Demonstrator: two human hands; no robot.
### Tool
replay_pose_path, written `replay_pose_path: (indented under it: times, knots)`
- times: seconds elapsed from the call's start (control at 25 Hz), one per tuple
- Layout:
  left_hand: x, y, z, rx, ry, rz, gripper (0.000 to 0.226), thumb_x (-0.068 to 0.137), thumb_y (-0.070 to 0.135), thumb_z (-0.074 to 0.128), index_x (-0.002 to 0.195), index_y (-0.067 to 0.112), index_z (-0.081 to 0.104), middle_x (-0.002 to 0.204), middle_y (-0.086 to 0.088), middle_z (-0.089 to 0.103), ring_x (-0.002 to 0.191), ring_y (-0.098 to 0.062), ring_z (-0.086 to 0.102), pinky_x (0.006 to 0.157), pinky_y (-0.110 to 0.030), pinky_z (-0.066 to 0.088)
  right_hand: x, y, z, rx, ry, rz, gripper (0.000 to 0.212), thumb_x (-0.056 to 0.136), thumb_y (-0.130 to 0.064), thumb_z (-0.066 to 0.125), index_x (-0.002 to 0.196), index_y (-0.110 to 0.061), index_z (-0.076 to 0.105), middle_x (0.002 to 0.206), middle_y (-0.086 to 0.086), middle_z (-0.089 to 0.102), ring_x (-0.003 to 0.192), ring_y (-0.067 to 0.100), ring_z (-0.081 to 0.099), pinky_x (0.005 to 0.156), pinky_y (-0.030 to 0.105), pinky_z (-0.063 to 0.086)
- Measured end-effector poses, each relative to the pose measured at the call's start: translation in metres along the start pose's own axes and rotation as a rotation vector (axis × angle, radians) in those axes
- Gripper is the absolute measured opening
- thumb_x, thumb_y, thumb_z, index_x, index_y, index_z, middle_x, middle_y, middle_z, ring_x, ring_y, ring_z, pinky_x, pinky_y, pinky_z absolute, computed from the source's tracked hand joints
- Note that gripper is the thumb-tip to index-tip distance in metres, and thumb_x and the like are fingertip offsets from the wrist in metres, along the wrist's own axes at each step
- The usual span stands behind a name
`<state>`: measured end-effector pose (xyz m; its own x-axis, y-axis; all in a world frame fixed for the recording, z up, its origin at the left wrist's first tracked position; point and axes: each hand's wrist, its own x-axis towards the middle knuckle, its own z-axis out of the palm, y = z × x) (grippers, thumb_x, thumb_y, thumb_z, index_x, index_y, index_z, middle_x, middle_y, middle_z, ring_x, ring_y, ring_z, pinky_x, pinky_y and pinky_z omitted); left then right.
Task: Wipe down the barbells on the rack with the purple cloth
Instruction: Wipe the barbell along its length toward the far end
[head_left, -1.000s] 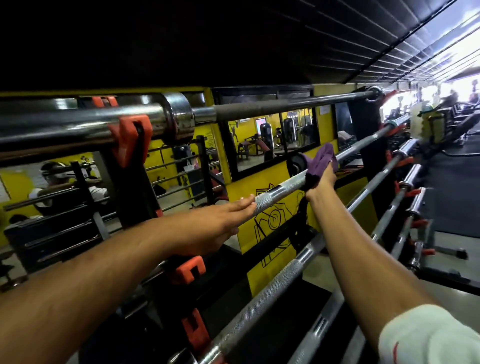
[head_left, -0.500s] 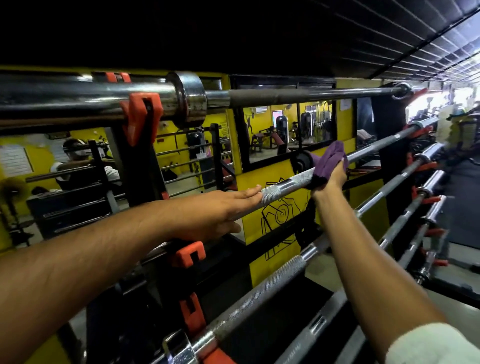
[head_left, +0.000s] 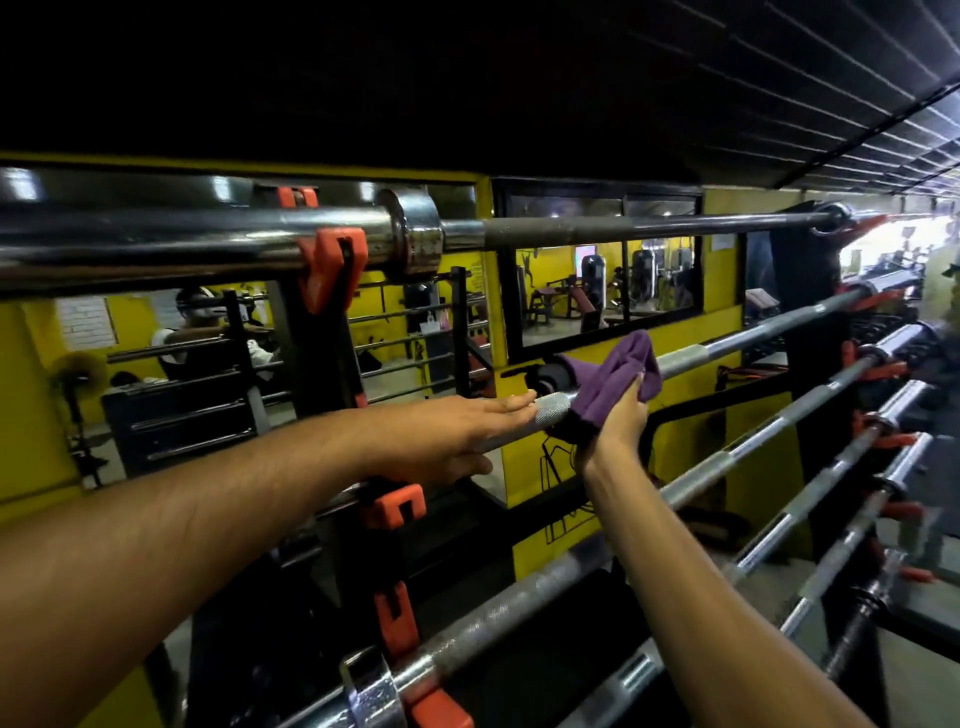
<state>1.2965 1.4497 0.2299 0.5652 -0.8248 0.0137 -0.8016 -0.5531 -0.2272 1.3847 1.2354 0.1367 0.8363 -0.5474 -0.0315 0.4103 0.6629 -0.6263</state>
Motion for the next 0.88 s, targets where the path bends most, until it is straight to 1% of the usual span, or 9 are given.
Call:
replay_pose_path:
  times: [0.08, 0.2, 0.28, 0.36, 0.44, 0.56, 0.64, 0.76, 0.88]
  knots:
    - [-0.009, 0.003, -0.006, -0.006, 0.059, -0.016, 0.074, 0.098, 0.022, 0.061, 0.158, 0.031, 0.018, 0.166, 0.012, 0.012, 0.15, -0.012, 0.022, 0.121, -0.041, 0.027, -0.003, 0.0, -0.008, 0.011, -0.001, 0.01, 0.058, 0.1, -0.056, 0.048, 0.141, -0.016, 0.044, 0.124, 0.011, 0.064, 0.102, 0.026, 0.067, 0.073, 0.038, 0.055]
    - [-0.05, 0.001, -0.022, -0.026, 0.185, -0.06, 0.05, 0.098, 0.036, 0.058, 0.147, 0.034, 0.046, 0.152, 0.019, 0.043, 0.135, 0.002, 0.041, 0.113, -0.033, 0.039, -0.011, -0.009, -0.005, 0.062, -0.064, 0.03, 0.08, 0.085, -0.07, 0.058, 0.143, -0.021, 0.034, 0.126, 0.013, 0.065, 0.104, 0.029, 0.069, 0.087, 0.051, 0.058]
    - [-0.094, 0.0, -0.024, -0.091, 0.242, -0.118, 0.043, 0.098, 0.047, 0.052, 0.14, 0.04, 0.053, 0.143, 0.025, 0.05, 0.128, 0.011, 0.044, 0.107, -0.024, 0.043, -0.021, -0.013, 0.007, 0.075, -0.031, 0.011, 0.074, 0.087, -0.059, 0.066, 0.139, -0.022, 0.03, 0.118, 0.011, 0.066, 0.098, 0.027, 0.071, 0.086, 0.048, 0.059]
    - [-0.134, 0.002, -0.014, -0.103, 0.31, -0.153, 0.045, 0.099, 0.059, 0.04, 0.139, 0.044, 0.053, 0.143, 0.029, 0.049, 0.129, 0.013, 0.043, 0.105, -0.021, 0.044, -0.03, -0.014, 0.017, 0.086, 0.069, -0.014, 0.069, 0.088, -0.042, 0.073, 0.138, -0.019, 0.032, 0.117, 0.009, 0.065, 0.092, 0.022, 0.07, 0.077, 0.041, 0.061]
    - [-0.154, 0.001, -0.002, -0.043, 0.334, -0.196, 0.053, 0.098, 0.066, 0.027, 0.142, 0.045, 0.049, 0.146, 0.029, 0.046, 0.132, 0.015, 0.04, 0.107, -0.02, 0.041, -0.047, -0.007, 0.026, 0.137, 0.078, -0.007, 0.065, 0.087, -0.037, 0.076, 0.136, -0.017, 0.039, 0.119, 0.007, 0.066, 0.09, 0.018, 0.07, 0.07, 0.035, 0.06]
    - [-0.15, 0.003, 0.004, -0.041, 0.302, -0.246, 0.06, 0.096, 0.067, 0.02, 0.147, 0.044, 0.043, 0.152, 0.029, 0.038, 0.136, 0.015, 0.032, 0.112, -0.016, 0.032, -0.09, 0.033, 0.035, 0.136, -0.017, 0.046, 0.063, 0.09, -0.042, 0.072, 0.139, -0.022, 0.039, 0.12, 0.0, 0.066, 0.098, 0.015, 0.069, 0.081, 0.035, 0.059]
    - [-0.146, 0.003, 0.003, -0.054, 0.284, -0.252, 0.061, 0.095, 0.067, 0.019, 0.148, 0.045, 0.039, 0.153, 0.03, 0.034, 0.138, 0.017, 0.028, 0.112, -0.013, 0.027, -0.124, 0.056, 0.037, 0.113, -0.105, 0.062, 0.058, 0.093, -0.041, 0.068, 0.14, -0.024, 0.039, 0.119, -0.001, 0.067, 0.101, 0.015, 0.069, 0.084, 0.032, 0.058]
    - [-0.149, 0.002, 0.005, -0.074, 0.263, -0.26, 0.063, 0.094, 0.07, 0.017, 0.149, 0.046, 0.037, 0.154, 0.03, 0.032, 0.138, 0.018, 0.025, 0.112, -0.012, 0.025, -0.133, 0.062, 0.036, 0.122, -0.168, 0.058, 0.059, 0.09, -0.04, 0.073, 0.137, -0.021, 0.043, 0.124, 0.007, 0.067, 0.108, 0.023, 0.07, 0.094, 0.045, 0.057]
    - [-0.151, 0.006, 0.004, -0.068, 0.269, -0.241, 0.063, 0.094, 0.07, 0.019, 0.149, 0.045, 0.037, 0.155, 0.029, 0.03, 0.139, 0.017, 0.024, 0.114, -0.012, 0.023, -0.1, 0.036, 0.033, 0.055, -0.093, 0.06, 0.054, 0.084, -0.039, 0.077, 0.124, -0.014, 0.051, 0.118, 0.011, 0.068, 0.1, 0.026, 0.071, 0.089, 0.049, 0.059]
